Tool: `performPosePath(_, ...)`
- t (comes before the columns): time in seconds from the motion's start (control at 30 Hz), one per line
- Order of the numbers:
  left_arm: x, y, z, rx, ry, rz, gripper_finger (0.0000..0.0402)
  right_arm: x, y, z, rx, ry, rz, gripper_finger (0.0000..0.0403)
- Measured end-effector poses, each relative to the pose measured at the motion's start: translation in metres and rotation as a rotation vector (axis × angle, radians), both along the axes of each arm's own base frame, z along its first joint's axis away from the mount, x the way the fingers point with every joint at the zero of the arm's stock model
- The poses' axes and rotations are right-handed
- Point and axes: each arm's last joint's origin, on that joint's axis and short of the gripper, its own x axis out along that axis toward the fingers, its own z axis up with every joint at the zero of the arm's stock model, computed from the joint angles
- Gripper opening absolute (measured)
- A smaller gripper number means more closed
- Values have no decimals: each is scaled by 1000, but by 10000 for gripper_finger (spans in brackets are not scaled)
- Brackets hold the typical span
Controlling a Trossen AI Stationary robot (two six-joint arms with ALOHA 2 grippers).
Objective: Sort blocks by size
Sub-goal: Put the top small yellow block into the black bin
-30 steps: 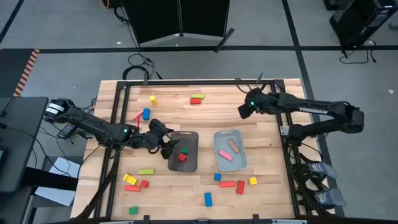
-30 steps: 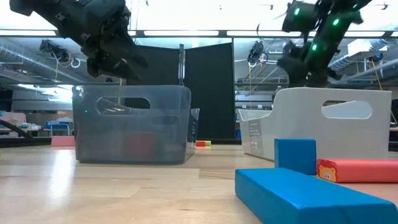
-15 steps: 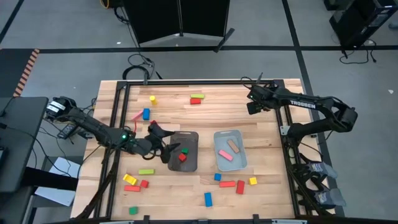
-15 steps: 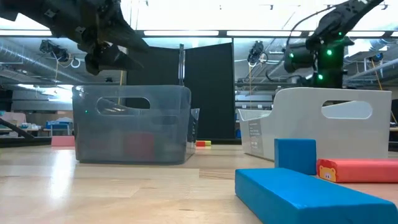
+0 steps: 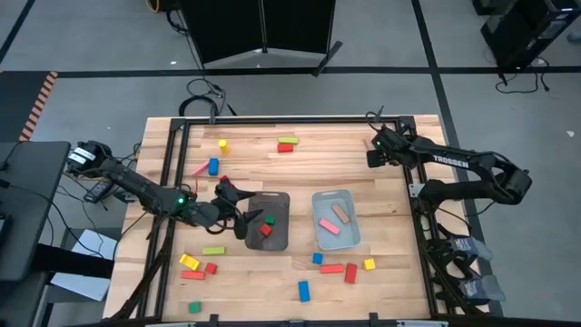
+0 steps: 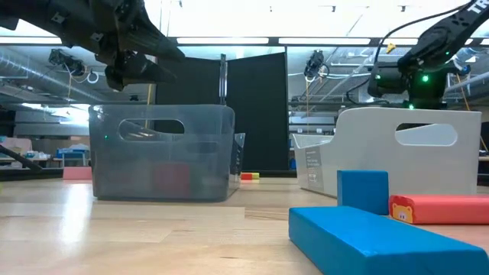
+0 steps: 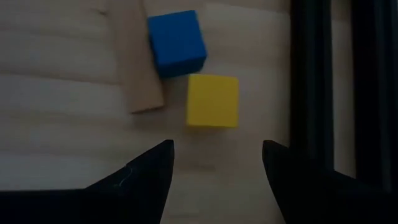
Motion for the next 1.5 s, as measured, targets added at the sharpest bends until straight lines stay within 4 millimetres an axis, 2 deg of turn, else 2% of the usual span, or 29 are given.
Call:
performPosePath(0.23,0,0,1,-3,-8,1,305,-2,-9,-7,-74,-31,-4,256)
performPosePath(0.7,1,0,1,-7,-17,0,305,-5,-15,-8,-94,-48,28,257)
performPosePath(1.13,1,0,2,0,-15,-3,305,-16,-9,-31,-121,-57,6,253)
performPosePath(1.33,1,0,2,6,-18,-6,305,-18,-10,-34,-157,-34,20,237)
performPosePath(1.5,1,0,2,7,-18,-6,305,-16,-12,-33,-178,-37,44,205)
